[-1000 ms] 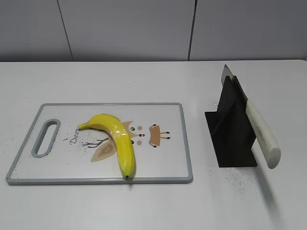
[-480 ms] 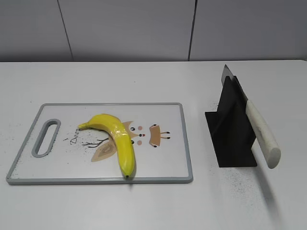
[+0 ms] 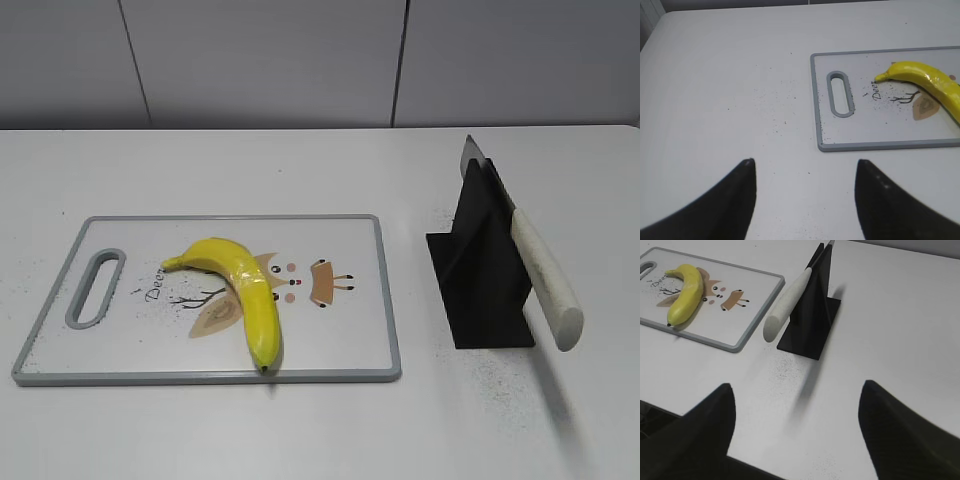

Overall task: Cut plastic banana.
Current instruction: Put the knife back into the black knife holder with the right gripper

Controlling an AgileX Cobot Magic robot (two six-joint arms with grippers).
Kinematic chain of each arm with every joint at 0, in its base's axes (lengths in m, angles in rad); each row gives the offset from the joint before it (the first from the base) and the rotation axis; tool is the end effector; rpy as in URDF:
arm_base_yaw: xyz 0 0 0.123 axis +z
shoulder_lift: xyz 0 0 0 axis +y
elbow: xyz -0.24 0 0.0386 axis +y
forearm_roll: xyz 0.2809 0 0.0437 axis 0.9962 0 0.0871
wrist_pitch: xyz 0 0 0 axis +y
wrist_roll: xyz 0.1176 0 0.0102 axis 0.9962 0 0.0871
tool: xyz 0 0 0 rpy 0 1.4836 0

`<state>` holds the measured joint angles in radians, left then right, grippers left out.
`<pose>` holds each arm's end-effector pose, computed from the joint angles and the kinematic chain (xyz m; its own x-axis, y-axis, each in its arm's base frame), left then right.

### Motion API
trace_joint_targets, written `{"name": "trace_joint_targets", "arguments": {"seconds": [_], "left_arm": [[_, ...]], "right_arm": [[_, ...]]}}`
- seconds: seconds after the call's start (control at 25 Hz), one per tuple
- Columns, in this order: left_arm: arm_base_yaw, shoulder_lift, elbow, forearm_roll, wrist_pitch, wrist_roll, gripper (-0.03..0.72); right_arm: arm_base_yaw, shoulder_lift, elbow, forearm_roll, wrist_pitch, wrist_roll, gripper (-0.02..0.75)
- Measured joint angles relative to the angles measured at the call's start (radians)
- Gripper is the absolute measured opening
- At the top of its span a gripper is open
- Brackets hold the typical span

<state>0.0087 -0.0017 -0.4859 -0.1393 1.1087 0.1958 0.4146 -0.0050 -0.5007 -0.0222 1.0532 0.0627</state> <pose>0.0888 -0.0139 0.2721 -0.4879 0.1277 -0.8635 0.1649 0.9849 0.0525 0.0834 0.0342 0.2822 -0.4260 -0.1310 -0.8952 -0.3654 0.9301 0.0378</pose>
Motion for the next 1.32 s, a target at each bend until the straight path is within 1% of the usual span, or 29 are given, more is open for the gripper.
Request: {"name": "trace_joint_targets", "arguments": {"seconds": [0.12,0.24,0.44,0.72,0.84,1.32], "left_arm": [[0.0,0.0,0.0,-0.001,0.0,0.0,0.585],[0.0,0.0,0.0,-0.001,0.0,0.0,0.585],[0.0,0.0,0.0,-0.001,0.0,0.0,0.585],[0.0,0.0,0.0,-0.001,0.0,0.0,0.585],[0.0,0.0,0.0,-0.001,0.0,0.0,0.585],[0.0,0.0,0.0,-0.001,0.0,0.0,0.585]], "right_arm": [[-0.012,0.0,0.0,0.0,0.0,0.0,0.579],[-0.057,0.0,0.0,0.0,0.0,0.0,0.579],[-0.173,0.0,0.0,0.0,0.0,0.0,0.579],[-0.301,0.0,0.0,0.0,0.0,0.0,0.578],[-0.313,0.0,0.0,0.0,0.0,0.0,0.576],[-0.313,0.0,0.0,0.0,0.0,0.0,0.575]]}}
